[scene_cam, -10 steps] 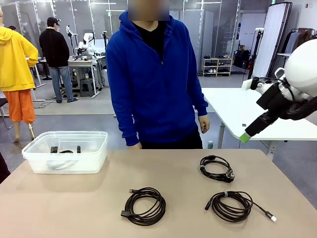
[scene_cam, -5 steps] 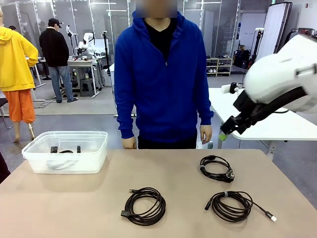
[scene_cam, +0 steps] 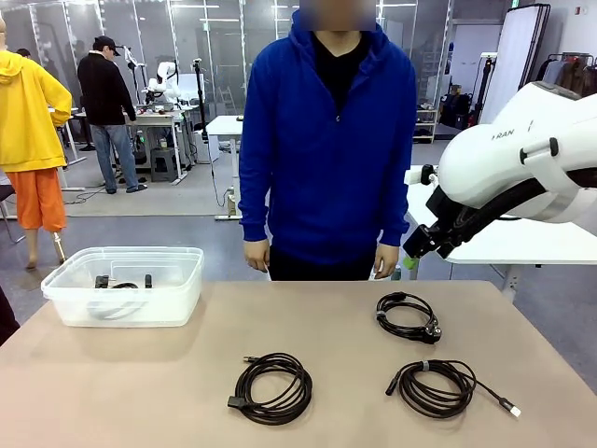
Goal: Organize and store the cables.
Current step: Place the Power Cable into the Organizing box.
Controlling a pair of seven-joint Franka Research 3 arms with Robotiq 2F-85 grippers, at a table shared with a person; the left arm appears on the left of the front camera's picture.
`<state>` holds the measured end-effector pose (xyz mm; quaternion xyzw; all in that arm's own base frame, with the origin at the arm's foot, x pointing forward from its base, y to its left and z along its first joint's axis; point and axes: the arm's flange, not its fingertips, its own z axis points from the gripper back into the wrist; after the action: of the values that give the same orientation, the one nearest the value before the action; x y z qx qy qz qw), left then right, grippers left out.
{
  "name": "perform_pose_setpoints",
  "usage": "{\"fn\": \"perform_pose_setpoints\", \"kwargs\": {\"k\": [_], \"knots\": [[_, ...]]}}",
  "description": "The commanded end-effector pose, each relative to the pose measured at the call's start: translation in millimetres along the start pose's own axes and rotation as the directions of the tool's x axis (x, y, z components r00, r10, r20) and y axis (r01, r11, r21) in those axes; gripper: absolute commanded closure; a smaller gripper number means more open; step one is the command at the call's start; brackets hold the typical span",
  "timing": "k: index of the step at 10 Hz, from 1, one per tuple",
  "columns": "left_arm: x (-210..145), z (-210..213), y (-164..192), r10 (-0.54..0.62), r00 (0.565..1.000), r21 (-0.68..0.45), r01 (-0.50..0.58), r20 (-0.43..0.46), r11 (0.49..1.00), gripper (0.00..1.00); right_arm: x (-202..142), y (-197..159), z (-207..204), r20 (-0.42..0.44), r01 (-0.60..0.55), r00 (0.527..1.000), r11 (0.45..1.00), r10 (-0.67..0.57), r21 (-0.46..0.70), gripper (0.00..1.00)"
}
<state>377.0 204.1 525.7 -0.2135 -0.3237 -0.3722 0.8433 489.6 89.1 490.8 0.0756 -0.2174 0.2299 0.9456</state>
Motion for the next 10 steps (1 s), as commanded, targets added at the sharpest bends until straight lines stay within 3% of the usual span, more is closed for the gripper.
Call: {"fn": "perform_pose_setpoints", "kwargs": {"k": [1,2,4,6,8,10], "knots": [[0.4,1.1,-2.3,-0.006,1.0,0.009,0.006,-0.002,1.0,0.0,-0.9,-1.8,2.3,0.002,-0.005,1.0,1.0,0.005,0.01,0.0],[0.4,1.1,-2.3,-0.006,1.0,0.009,0.006,-0.002,1.0,0.0,0.0,0.0,0.0,0.0,0.0,1.0,1.0,0.0,0.0,0.0],[0.4,1.1,-2.3,-0.006,1.0,0.009,0.006,-0.002,1.0,0.0,30.2,3.1,-52.3,-0.04,0.064,0.997,0.998,-0.063,0.013,0.0],[0.4,1.1,-2.3,-0.006,1.0,0.009,0.006,-0.002,1.0,0.0,45.1,7.7,-86.6,-0.072,0.163,0.983,0.985,-0.167,-0.058,0.0],[0.4,1.1,-2.3,-0.006,1.0,0.009,0.006,-0.002,1.0,0.0,53.7,0.9,-121.7,-0.083,0.265,0.958,0.957,-0.275,-0.119,0.0],[0.4,1.1,-2.3,-0.006,1.0,0.009,0.006,-0.002,1.0,0.0,64.4,-12.8,-156.2,-0.117,0.354,0.923,0.929,-0.366,-0.109,0.0]]}}
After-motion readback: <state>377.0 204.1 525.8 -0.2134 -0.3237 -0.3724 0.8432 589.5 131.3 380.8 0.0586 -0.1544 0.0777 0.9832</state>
